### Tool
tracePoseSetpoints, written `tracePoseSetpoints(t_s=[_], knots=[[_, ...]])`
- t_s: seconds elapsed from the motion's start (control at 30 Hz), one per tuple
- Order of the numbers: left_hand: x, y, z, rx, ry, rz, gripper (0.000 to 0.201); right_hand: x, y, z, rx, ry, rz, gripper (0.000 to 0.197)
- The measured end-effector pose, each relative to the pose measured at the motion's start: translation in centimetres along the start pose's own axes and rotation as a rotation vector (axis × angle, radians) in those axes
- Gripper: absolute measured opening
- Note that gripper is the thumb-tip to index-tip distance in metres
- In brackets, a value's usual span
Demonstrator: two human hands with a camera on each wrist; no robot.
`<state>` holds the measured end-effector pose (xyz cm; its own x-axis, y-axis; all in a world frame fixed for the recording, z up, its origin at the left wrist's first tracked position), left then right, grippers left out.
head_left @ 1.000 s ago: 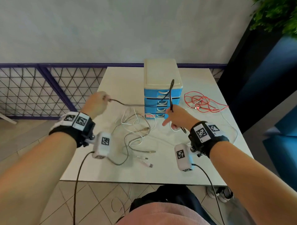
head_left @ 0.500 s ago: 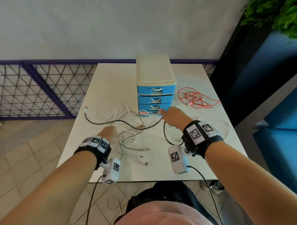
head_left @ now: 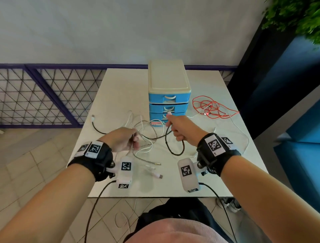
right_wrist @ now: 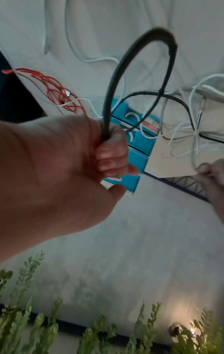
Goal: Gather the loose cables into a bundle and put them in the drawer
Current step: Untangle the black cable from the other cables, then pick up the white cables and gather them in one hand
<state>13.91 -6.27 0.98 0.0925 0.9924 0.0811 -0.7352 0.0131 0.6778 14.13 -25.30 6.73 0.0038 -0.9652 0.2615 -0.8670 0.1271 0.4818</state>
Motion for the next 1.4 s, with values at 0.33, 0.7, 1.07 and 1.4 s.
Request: tracePoseSetpoints(t_s=[0.33,0.7,1.07,1.4], knots=[[-5.8,7.2,5.9,-0.501,-0.235,-0.160,0.028,-3.0,0.5,-4.2,0.083,-0.575,-0.084,0.034],[5.3,0.4,-3.2,-0.431,-1.147,0.119,0.029,11.8,2.2,-8.9,0.436,-0.576,0.551,0.032],[-3.0,8.2,12.8,-1.010,-0.586,0.193,0.009,-2.5,2.9,-6.6,0.507,0.555,-0.007,0.049],[5.5,0.7,4.2,-0.624,-0.887,0.182,0.031,12.4,1.4,-10.2,0.442,-0.313,0.602,0.034]])
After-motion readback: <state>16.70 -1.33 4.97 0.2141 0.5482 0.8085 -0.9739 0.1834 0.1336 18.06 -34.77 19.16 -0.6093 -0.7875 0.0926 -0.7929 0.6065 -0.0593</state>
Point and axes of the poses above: each hand's wrist, its own y-axis away from the middle knuckle, its own x-axis out of the back of the hand, z = x × y, the point moved 10 cm from there along -y, towards the middle knuckle, and after that the axes turned 10 degrees about z, right-handed, at the moved point
